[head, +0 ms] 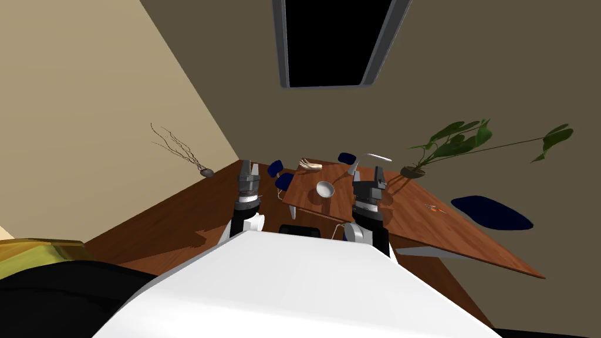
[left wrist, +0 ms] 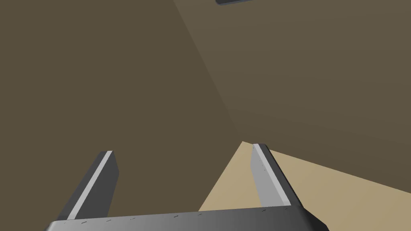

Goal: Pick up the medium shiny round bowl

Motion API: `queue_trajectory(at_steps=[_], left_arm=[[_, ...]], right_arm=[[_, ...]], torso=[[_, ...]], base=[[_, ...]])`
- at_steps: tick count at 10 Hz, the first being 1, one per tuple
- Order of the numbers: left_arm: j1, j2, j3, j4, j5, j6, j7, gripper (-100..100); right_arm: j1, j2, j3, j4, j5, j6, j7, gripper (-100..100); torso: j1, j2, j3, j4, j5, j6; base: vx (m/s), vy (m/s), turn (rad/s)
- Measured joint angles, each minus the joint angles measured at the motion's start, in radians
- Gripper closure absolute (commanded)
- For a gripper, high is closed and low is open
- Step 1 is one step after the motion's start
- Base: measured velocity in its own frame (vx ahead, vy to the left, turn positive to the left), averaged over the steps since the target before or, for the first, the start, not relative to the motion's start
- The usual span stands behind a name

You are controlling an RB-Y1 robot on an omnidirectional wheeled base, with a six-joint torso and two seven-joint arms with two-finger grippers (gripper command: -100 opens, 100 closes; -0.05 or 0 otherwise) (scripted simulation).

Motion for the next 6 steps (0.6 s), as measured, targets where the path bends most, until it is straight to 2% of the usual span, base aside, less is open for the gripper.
queue_trajectory(at_steps=[4,6], left_arm=[[0.000,0.000,0.000,0.000,0.000,0.000,0.000,0],[0.000,0.000,0.000,0.000,0.000,0.000,0.000,0]], right_arm=[[0.010,-0.103,0.016,0.040,0.030,0.011,-0.002,-100],[0.017,-0.153,0.027,0.058,0.048,0.025,-0.002,-100]], torso=[[-0.001,0.007,0.004,0.001,0.000,0.000],[-0.001,0.005,0.003,0.001,0.000,0.000]], base=[[-0.096,-0.003,-0.006],[-0.053,-0.003,0.003]])
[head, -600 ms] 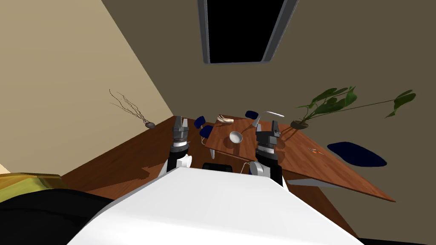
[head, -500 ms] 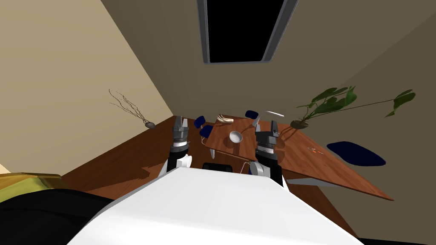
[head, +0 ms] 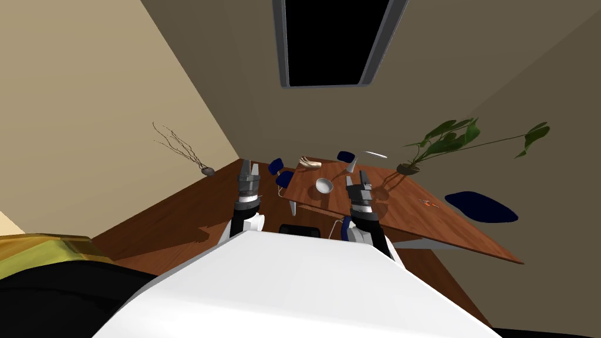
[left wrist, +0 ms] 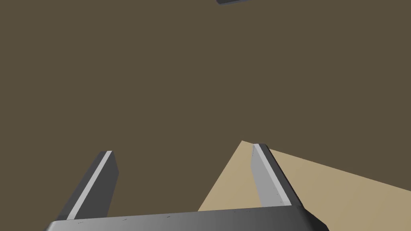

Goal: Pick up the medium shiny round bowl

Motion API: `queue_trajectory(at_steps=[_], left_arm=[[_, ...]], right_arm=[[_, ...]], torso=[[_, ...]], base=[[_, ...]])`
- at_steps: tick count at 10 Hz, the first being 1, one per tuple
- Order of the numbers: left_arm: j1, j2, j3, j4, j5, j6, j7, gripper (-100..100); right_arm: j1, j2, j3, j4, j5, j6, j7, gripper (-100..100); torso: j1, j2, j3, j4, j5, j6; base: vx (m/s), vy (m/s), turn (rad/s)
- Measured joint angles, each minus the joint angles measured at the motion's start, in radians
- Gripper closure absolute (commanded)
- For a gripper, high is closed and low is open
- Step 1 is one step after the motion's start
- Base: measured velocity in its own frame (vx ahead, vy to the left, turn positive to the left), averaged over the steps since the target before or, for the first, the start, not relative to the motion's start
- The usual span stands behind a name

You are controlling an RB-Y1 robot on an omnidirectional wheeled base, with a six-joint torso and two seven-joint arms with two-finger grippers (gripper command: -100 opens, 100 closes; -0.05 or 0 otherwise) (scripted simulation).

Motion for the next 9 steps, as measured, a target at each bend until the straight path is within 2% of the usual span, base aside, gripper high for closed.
queue_trajectory(at_steps=[2,7,9], left_arm=[[0.000,0.000,0.000,0.000,0.000,0.000,0.000,0],[0.000,0.000,0.000,0.000,0.000,0.000,0.000,0],[0.000,0.000,0.000,0.000,0.000,0.000,0.000,0]], right_arm=[[0.014,-0.043,0.013,0.019,0.017,-0.002,0.002,-100],[0.023,-0.179,0.033,0.101,0.064,0.017,-0.004,-100],[0.034,-0.239,0.055,0.145,0.096,0.022,0.000,-100]], torso=[[0.001,-0.002,-0.001,0.000,0.000,0.000],[0.001,-0.002,-0.001,0.000,0.000,0.000],[0.001,-0.001,-0.001,0.000,0.000,0.000]], base=[[-0.036,0.002,0.004],[-0.053,-0.002,0.016],[-0.054,0.005,0.037]])
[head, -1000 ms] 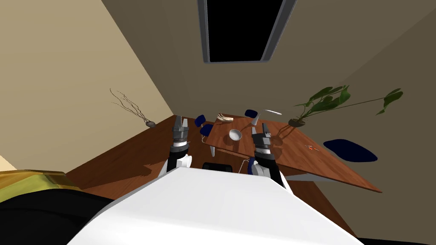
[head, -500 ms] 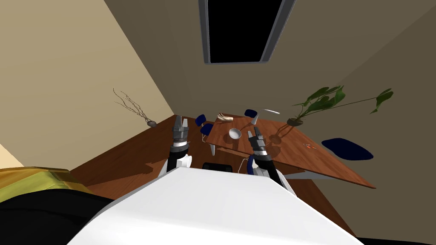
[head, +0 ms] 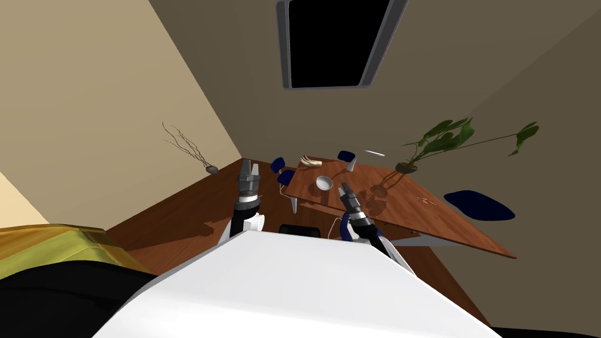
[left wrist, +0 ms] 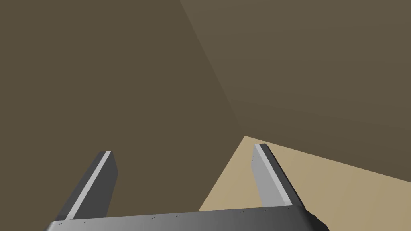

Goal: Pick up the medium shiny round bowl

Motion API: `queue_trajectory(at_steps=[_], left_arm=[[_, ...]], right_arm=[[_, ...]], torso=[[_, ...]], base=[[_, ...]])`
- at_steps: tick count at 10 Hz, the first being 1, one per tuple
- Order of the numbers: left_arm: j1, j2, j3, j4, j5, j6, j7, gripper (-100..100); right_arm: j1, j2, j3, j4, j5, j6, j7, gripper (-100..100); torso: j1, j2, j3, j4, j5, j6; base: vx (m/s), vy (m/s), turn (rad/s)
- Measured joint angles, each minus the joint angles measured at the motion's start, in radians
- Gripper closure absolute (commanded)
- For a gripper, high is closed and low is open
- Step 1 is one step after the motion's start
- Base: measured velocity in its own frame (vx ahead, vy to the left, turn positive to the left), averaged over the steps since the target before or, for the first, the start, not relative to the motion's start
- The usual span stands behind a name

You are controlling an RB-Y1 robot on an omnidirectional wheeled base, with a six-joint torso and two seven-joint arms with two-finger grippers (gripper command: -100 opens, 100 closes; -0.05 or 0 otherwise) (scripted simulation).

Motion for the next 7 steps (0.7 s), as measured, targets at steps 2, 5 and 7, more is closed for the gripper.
queue_trajectory(at_steps=[2,5,7], left_arm=[[0.000,0.000,0.000,0.000,0.000,0.000,0.000,0],[0.000,0.000,0.000,0.000,0.000,0.000,0.000,0],[0.000,0.000,0.000,0.000,0.000,0.000,0.000,0]], right_arm=[[0.004,-0.053,0.019,0.029,0.025,0.014,0.005,-100],[-0.005,-0.129,0.034,0.096,0.050,0.017,0.004,-100],[0.011,-0.184,0.045,0.121,0.070,0.017,0.005,-100]], torso=[[-0.001,0.000,0.000,0.000,0.000,0.000],[0.000,-0.002,-0.001,0.000,0.000,0.000],[0.000,-0.002,-0.001,0.000,0.000,0.000]], base=[[-0.042,0.001,0.035],[-0.027,0.012,0.055],[-0.028,0.018,0.057]])
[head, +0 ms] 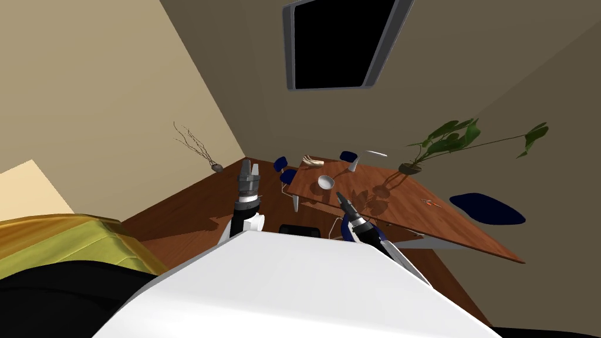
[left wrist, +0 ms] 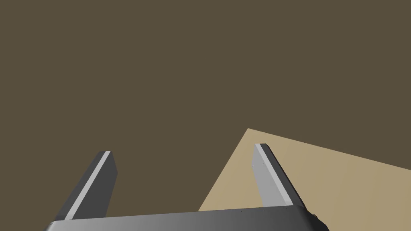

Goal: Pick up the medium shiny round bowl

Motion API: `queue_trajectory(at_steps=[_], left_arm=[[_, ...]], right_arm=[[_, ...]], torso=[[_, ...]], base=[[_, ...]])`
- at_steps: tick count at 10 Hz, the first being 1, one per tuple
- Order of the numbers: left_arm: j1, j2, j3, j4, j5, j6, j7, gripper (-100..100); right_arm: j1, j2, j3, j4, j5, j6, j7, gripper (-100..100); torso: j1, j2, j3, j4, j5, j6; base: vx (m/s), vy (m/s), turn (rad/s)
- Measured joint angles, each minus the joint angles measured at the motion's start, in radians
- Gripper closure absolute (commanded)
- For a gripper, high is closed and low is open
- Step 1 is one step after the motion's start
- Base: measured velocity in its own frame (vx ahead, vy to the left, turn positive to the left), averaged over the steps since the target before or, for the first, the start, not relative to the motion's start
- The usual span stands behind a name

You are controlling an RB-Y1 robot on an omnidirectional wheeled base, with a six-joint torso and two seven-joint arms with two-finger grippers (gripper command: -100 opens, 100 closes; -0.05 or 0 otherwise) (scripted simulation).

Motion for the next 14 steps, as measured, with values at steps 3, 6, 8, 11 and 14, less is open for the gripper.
queue_trajectory(at_steps=[3,6,8,11,14], left_arm=[[0.000,0.000,0.000,0.000,0.000,0.000,0.000,0],[0.000,0.000,0.000,0.000,0.000,0.000,0.000,0],[0.000,0.000,0.000,0.000,0.000,0.000,0.000,0],[0.000,0.000,0.000,0.000,0.000,0.000,0.000,0],[0.000,0.000,0.000,0.000,0.000,0.000,0.000,0]], right_arm=[[-0.004,-0.072,0.031,0.081,0.038,-0.006,0.012,-100],[-0.005,-0.149,0.052,0.136,0.065,-0.001,0.015,-100],[-0.010,-0.208,0.070,0.167,0.084,0.012,0.015,-100],[-0.013,-0.280,0.099,0.244,0.120,0.001,0.032,-100],[-0.030,-0.350,0.123,0.328,0.145,-0.017,0.040,-100]], torso=[[0.000,0.000,0.000,0.000,0.000,0.000],[0.001,-0.001,0.000,0.000,0.000,0.000],[0.001,-0.001,-0.001,0.000,0.000,0.000],[0.001,-0.002,-0.001,0.000,0.000,0.000],[0.001,-0.002,-0.001,0.000,0.000,0.000]], base=[[-0.025,0.018,0.054],[-0.020,0.029,0.096],[-0.008,0.033,0.087],[-0.005,0.033,0.081],[0.007,0.043,0.134]])
